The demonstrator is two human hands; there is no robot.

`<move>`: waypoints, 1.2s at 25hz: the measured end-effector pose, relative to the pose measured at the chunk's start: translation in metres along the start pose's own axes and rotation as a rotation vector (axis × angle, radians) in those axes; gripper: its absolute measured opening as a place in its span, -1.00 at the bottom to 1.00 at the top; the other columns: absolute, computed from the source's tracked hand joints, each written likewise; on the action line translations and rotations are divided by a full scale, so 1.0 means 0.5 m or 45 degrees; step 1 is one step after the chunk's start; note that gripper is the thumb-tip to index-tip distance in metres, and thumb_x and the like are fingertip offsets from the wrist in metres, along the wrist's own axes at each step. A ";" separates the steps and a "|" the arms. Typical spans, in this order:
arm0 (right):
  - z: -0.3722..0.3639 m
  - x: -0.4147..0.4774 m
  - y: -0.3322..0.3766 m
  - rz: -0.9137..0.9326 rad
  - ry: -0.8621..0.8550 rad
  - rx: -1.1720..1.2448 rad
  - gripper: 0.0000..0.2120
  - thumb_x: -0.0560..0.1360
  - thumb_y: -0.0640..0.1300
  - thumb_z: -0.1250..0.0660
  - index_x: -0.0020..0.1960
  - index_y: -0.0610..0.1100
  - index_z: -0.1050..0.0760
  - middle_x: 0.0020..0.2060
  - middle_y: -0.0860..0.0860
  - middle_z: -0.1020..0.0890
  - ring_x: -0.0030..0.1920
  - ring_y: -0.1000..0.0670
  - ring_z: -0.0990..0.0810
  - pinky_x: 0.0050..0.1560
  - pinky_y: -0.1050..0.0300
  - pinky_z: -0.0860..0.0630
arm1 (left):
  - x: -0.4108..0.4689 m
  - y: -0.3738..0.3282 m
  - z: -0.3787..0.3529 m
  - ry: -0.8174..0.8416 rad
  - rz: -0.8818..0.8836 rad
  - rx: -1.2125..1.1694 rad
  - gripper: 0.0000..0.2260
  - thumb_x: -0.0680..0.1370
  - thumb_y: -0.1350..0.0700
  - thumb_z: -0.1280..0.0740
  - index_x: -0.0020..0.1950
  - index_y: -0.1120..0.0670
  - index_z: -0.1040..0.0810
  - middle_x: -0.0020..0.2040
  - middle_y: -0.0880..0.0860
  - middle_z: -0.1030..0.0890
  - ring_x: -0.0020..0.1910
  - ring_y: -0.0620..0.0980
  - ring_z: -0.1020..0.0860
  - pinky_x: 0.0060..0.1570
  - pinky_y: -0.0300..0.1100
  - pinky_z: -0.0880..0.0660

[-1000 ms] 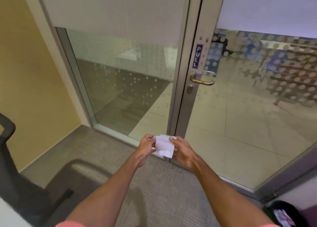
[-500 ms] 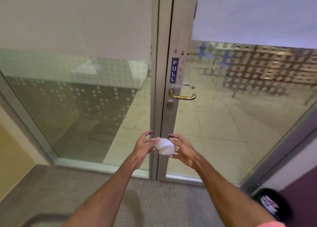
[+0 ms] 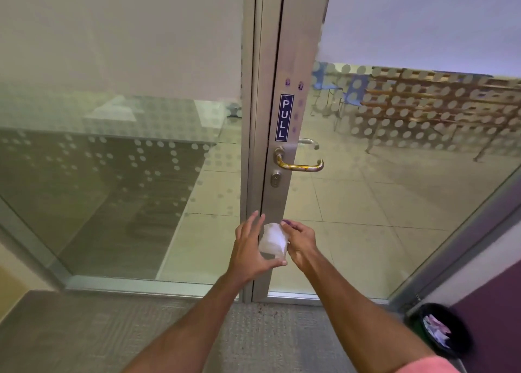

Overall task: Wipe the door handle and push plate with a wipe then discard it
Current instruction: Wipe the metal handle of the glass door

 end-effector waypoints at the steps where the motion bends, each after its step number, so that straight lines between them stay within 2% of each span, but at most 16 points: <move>1: -0.005 0.009 0.000 -0.039 -0.027 0.082 -0.89 0.51 -0.39 -0.34 -0.14 -0.24 -0.56 -0.17 -0.17 -0.61 -0.20 -0.11 -0.60 -0.14 0.02 -0.62 | 0.007 0.000 -0.011 -0.056 0.003 0.054 0.01 0.20 -0.24 -0.61 0.53 0.00 -0.24 0.46 -0.04 -0.23 0.40 -0.04 -0.19 0.36 -0.15 -0.28; 3: -0.016 0.028 0.006 -0.103 -0.062 0.209 -0.89 0.52 -0.39 -0.32 -0.13 -0.25 -0.55 -0.17 -0.18 -0.61 -0.21 -0.13 -0.60 -0.21 0.01 -0.64 | 0.026 0.000 -0.034 -0.082 0.040 0.048 -0.23 0.23 -0.18 -0.61 0.31 0.05 -0.37 0.20 -0.03 -0.35 0.18 -0.03 -0.36 0.15 -0.23 -0.42; 5: -0.028 0.052 0.017 -0.132 -0.065 0.252 -0.93 0.53 -0.39 -0.32 -0.06 -0.27 -0.54 -0.11 -0.21 -0.61 -0.16 -0.17 -0.61 -0.26 0.01 -0.64 | 0.051 -0.003 -0.053 -0.070 0.071 -0.027 -0.48 0.32 -0.07 -0.59 0.12 0.06 -0.43 0.06 -0.05 -0.44 0.03 -0.07 -0.46 -0.04 -0.31 -0.43; 7: -0.037 0.078 0.032 -0.134 -0.038 0.231 -0.89 0.53 -0.38 -0.32 0.05 -0.31 -0.54 -0.02 -0.26 -0.60 -0.03 -0.23 -0.62 -0.08 -0.07 -0.64 | 0.083 -0.009 -0.052 -0.127 0.069 -0.073 -0.72 0.43 0.06 -0.51 0.04 0.09 -0.53 -0.01 -0.03 -0.51 -0.05 -0.07 -0.52 -0.14 -0.38 -0.40; 9: -0.028 0.109 0.050 -0.091 -0.012 0.037 -0.85 0.53 -0.36 -0.32 0.09 -0.30 -0.55 0.04 -0.28 -0.60 0.06 -0.24 -0.61 0.14 -0.14 -0.58 | 0.118 -0.013 -0.042 -0.189 0.111 -0.192 -0.87 0.49 0.17 -0.44 0.00 0.14 -0.59 -0.04 -0.01 -0.55 -0.09 -0.08 -0.53 -0.16 -0.39 -0.41; 11: -0.016 0.129 0.072 -0.007 0.046 -0.239 -0.92 0.55 -0.29 -0.32 0.02 -0.23 -0.57 0.06 -0.25 -0.61 0.01 -0.16 -0.60 0.15 -0.11 -0.58 | 0.150 -0.008 -0.022 -0.234 0.274 -0.432 -0.96 0.51 0.27 -0.37 -0.08 0.16 -0.59 -0.13 0.00 -0.58 -0.16 -0.07 -0.53 -0.18 -0.30 -0.44; 12: -0.010 0.138 0.082 0.044 0.081 -0.338 -0.94 0.55 -0.23 -0.33 -0.02 -0.19 -0.57 0.04 -0.20 -0.61 -0.04 -0.08 -0.57 0.08 -0.05 -0.59 | 0.165 -0.005 -0.012 -0.234 0.381 -0.557 -0.90 0.52 0.30 -0.32 -0.15 0.14 -0.56 -0.20 0.00 -0.55 -0.22 -0.05 -0.50 -0.23 -0.27 -0.42; 14: -0.004 0.149 0.100 0.120 0.184 -0.437 -0.84 0.55 -0.04 -0.35 -0.03 -0.13 -0.59 -0.05 -0.04 -0.60 -0.11 0.05 -0.52 -0.06 0.09 -0.53 | 0.192 0.000 -0.001 -0.186 0.549 -0.753 -0.78 0.57 0.30 -0.21 -0.26 0.10 -0.43 -0.27 0.06 -0.46 -0.26 0.02 -0.41 -0.30 -0.19 -0.33; 17: -0.013 0.161 0.109 0.142 0.548 -0.591 -0.63 0.52 0.14 -0.32 0.13 -0.12 -0.60 0.03 0.01 -0.65 0.06 0.01 -0.58 0.09 0.05 -0.52 | 0.222 -0.006 0.011 -0.068 0.650 -0.861 -0.79 0.59 0.28 -0.11 -0.22 0.10 -0.37 -0.21 0.14 -0.44 -0.22 0.04 -0.43 -0.28 -0.17 -0.35; 18: -0.015 0.164 0.108 0.143 0.655 -0.646 -0.62 0.50 0.12 -0.35 0.16 -0.13 -0.59 0.05 -0.02 -0.66 0.09 -0.03 -0.60 0.10 0.04 -0.55 | 0.228 -0.009 0.013 -0.027 0.653 -0.870 -0.80 0.58 0.28 -0.09 -0.21 0.10 -0.37 -0.22 0.14 -0.46 -0.23 0.05 -0.45 -0.29 -0.17 -0.37; 20: -0.014 0.175 0.109 0.124 0.745 -0.646 -0.73 0.49 -0.01 -0.40 0.10 -0.15 -0.61 0.02 -0.06 -0.68 0.04 -0.06 -0.64 -0.06 0.12 -0.61 | 0.240 -0.013 0.014 0.043 0.635 -0.846 -0.80 0.61 0.26 -0.09 -0.18 0.11 -0.40 -0.21 0.12 -0.49 -0.21 0.07 -0.49 -0.26 -0.14 -0.41; 22: -0.009 0.183 0.110 0.091 0.679 -0.599 -0.84 0.53 -0.11 -0.36 0.03 -0.18 -0.62 0.00 -0.12 -0.67 -0.01 -0.08 -0.64 -0.18 0.19 -0.61 | 0.246 -0.010 0.016 0.058 0.629 -0.817 -0.78 0.63 0.26 -0.12 -0.17 0.11 -0.46 -0.19 0.08 -0.54 -0.18 0.05 -0.51 -0.21 -0.12 -0.45; 23: -0.007 0.186 0.110 0.072 0.619 -0.580 -0.84 0.55 -0.12 -0.32 0.02 -0.17 -0.62 0.03 -0.14 -0.66 0.00 -0.09 -0.64 -0.17 0.17 -0.61 | 0.247 -0.006 0.018 0.044 0.630 -0.807 -0.77 0.64 0.26 -0.14 -0.16 0.10 -0.49 -0.18 0.06 -0.55 -0.18 0.01 -0.52 -0.21 -0.13 -0.48; 25: -0.010 0.188 0.106 -0.018 0.548 -0.457 -0.81 0.58 -0.06 -0.26 0.06 -0.12 -0.59 0.09 -0.14 -0.65 0.04 -0.11 -0.63 -0.12 0.09 -0.62 | 0.250 0.004 0.023 0.030 0.623 -0.822 -0.78 0.64 0.28 -0.15 -0.13 0.11 -0.53 -0.16 0.05 -0.57 -0.19 -0.03 -0.54 -0.30 -0.16 -0.53; 28: -0.030 0.167 0.103 -0.102 0.655 -0.258 -0.72 0.55 0.04 -0.32 0.14 -0.12 -0.57 -0.01 -0.09 -0.70 -0.05 -0.08 -0.70 -0.18 0.06 -0.63 | 0.259 0.009 0.029 0.074 0.575 -0.878 -0.79 0.64 0.31 -0.15 -0.05 0.13 -0.56 -0.15 0.07 -0.61 -0.23 -0.04 -0.59 -0.36 -0.20 -0.54; 30: -0.046 0.151 0.108 -0.039 0.686 -0.282 -0.67 0.49 -0.10 -0.42 0.21 -0.21 -0.54 0.03 -0.16 -0.68 -0.07 -0.08 -0.70 -0.16 0.07 -0.63 | 0.265 0.007 0.038 0.106 0.522 -0.846 -0.78 0.63 0.31 -0.16 -0.05 0.12 -0.57 -0.18 0.06 -0.60 -0.31 -0.12 -0.59 -0.38 -0.29 -0.50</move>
Point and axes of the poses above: each hand's wrist, its own x-axis towards the middle knuckle, its own z-axis out of the back of the hand, y = z × x, the point moved 4 cm from there along x, towards the middle knuckle
